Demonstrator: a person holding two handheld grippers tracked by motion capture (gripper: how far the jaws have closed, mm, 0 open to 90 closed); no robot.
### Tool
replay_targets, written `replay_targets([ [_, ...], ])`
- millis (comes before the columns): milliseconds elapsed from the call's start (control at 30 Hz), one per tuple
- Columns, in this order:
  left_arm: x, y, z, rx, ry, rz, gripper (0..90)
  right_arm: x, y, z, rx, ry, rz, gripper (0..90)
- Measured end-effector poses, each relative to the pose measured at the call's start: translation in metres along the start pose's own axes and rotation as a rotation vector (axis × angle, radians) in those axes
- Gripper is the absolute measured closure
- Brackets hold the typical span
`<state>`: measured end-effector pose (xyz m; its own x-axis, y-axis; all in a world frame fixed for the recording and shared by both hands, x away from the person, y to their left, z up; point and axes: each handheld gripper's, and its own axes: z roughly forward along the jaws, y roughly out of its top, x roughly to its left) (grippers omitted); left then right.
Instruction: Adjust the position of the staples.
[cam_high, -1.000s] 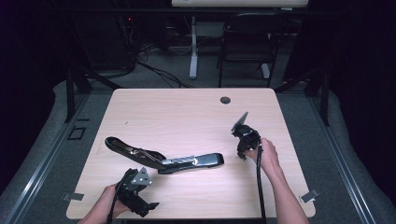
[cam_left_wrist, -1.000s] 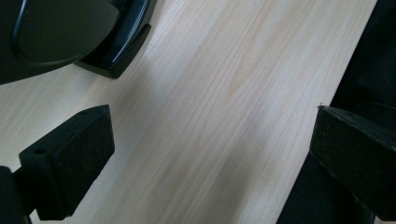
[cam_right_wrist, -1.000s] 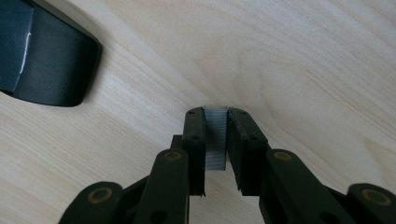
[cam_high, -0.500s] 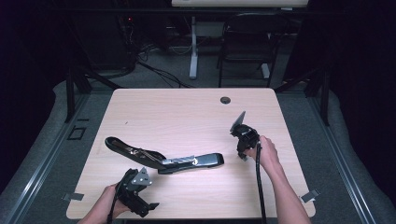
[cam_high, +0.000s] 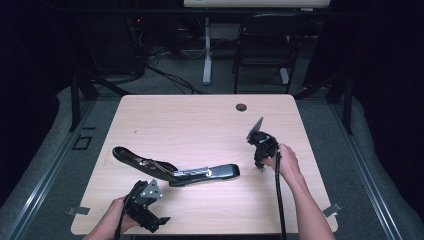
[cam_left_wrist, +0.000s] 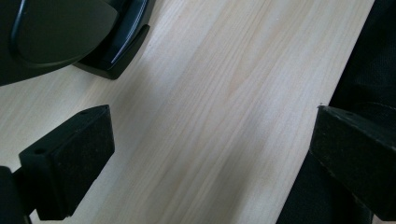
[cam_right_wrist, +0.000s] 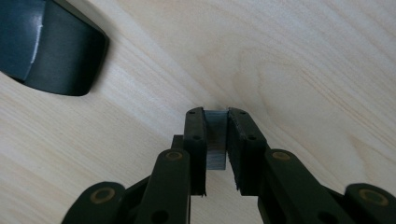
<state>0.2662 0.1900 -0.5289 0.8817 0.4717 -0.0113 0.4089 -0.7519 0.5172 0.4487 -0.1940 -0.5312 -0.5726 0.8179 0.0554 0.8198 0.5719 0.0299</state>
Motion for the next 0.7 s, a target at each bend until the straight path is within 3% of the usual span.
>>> replay_targets([
  [133, 0.000, 0.000, 0.000, -0.004, -0.003, -0.001, 0.0, 0.003, -0.001, -0.003, -0.029, 0.005, 0.005, 78.4],
  [200, 0.000, 0.000, -0.001, -0.007, -0.009, 0.001, 0.0, 0.004, 0.000, -0.007, -0.011, 0.005, -0.017, 78.4],
  [467, 0.000, 0.000, -0.001, -0.008, -0.013, 0.004, 0.0, 0.011, 0.002, -0.013, -0.028, 0.014, -0.054, 78.4],
  [700, -0.001, 0.000, -0.002, -0.010, -0.015, 0.004, 0.0, 0.016, 0.003, -0.016, -0.036, 0.024, -0.067, 78.4],
])
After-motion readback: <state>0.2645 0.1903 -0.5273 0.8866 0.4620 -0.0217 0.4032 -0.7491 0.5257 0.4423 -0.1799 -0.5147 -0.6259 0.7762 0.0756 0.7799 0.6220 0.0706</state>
